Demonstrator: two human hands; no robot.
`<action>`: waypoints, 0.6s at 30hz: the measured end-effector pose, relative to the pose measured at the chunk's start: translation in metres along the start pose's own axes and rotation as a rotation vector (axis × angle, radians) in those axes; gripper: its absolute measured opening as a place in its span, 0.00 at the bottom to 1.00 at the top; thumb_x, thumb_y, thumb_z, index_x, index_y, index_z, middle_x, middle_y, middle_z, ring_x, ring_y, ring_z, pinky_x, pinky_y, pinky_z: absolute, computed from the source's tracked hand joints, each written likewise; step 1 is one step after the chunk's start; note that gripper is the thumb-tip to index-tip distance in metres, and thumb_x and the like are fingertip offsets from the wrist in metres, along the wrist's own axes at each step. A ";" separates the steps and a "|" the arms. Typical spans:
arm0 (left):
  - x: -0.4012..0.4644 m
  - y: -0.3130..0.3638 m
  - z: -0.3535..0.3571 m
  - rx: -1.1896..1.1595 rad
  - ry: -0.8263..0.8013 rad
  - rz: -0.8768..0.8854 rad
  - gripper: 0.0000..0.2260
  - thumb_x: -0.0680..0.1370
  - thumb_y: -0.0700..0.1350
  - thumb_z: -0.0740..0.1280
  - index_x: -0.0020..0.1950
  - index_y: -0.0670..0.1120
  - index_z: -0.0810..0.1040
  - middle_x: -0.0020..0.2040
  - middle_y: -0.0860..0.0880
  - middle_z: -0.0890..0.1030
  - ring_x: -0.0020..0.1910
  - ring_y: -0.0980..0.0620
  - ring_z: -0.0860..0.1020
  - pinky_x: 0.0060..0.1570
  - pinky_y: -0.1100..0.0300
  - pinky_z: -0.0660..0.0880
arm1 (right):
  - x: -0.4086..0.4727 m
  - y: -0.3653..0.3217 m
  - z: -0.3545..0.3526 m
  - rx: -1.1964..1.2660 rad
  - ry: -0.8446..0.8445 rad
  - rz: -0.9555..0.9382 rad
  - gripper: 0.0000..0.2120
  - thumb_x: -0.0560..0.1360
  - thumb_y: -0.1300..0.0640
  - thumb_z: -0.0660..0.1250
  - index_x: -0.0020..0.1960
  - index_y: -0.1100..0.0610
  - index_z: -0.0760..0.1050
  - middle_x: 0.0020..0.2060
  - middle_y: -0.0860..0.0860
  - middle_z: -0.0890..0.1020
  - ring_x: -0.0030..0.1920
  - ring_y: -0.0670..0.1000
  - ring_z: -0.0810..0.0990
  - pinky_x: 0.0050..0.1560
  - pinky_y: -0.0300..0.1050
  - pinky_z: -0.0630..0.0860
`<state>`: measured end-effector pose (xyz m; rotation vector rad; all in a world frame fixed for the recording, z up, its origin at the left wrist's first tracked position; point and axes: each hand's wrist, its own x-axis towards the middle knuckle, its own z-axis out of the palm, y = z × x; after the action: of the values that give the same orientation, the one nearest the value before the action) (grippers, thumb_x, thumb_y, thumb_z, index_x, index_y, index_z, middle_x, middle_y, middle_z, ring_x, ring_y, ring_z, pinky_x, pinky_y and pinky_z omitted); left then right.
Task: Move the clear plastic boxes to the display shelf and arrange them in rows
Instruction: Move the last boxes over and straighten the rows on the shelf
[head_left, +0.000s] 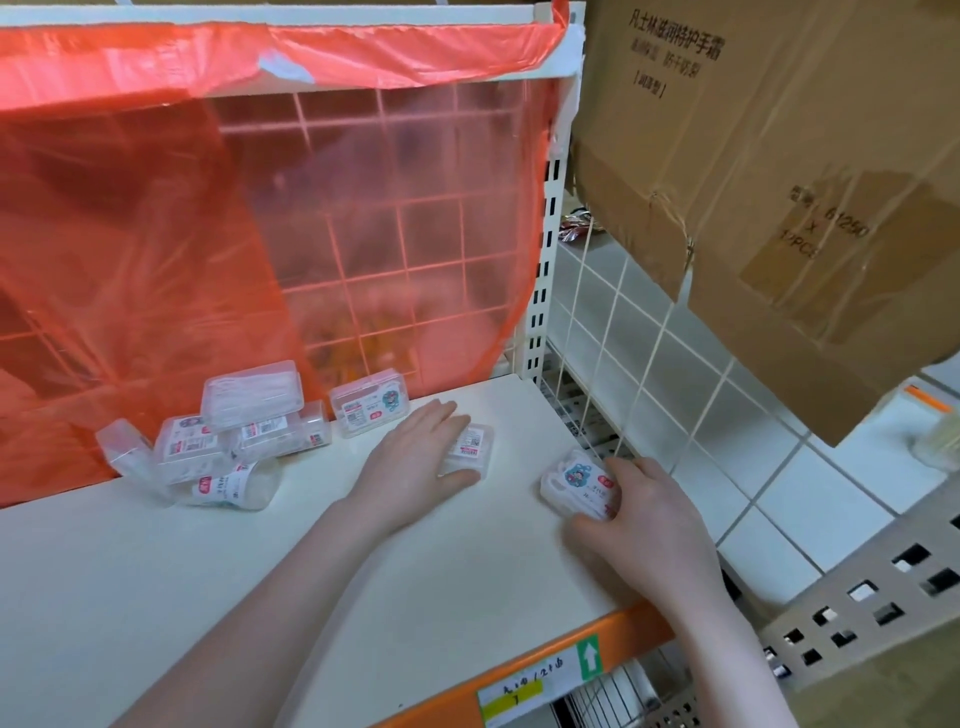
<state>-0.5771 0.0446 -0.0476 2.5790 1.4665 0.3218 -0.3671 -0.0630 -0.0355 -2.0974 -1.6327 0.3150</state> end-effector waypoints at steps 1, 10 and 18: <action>0.005 -0.001 -0.003 0.007 -0.026 0.011 0.32 0.75 0.59 0.65 0.75 0.51 0.60 0.77 0.52 0.57 0.75 0.53 0.54 0.71 0.59 0.54 | 0.001 -0.002 -0.001 -0.003 -0.002 -0.010 0.26 0.66 0.48 0.68 0.62 0.51 0.70 0.49 0.46 0.69 0.54 0.50 0.72 0.44 0.40 0.63; 0.018 0.004 -0.013 0.089 -0.225 -0.021 0.28 0.71 0.57 0.67 0.70 0.51 0.66 0.61 0.50 0.72 0.63 0.50 0.69 0.60 0.52 0.70 | 0.003 0.001 -0.003 -0.015 -0.090 -0.073 0.28 0.66 0.46 0.70 0.64 0.51 0.66 0.57 0.47 0.71 0.58 0.49 0.70 0.52 0.39 0.66; -0.037 0.002 -0.024 0.094 -0.150 -0.176 0.28 0.71 0.57 0.68 0.69 0.52 0.66 0.59 0.52 0.72 0.61 0.51 0.69 0.58 0.55 0.69 | 0.004 -0.005 0.002 -0.069 -0.215 -0.265 0.29 0.66 0.45 0.69 0.65 0.52 0.67 0.58 0.48 0.71 0.59 0.50 0.72 0.56 0.42 0.67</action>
<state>-0.6004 0.0125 -0.0276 2.4577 1.6747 0.0371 -0.3706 -0.0578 -0.0344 -1.9182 -2.0476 0.4129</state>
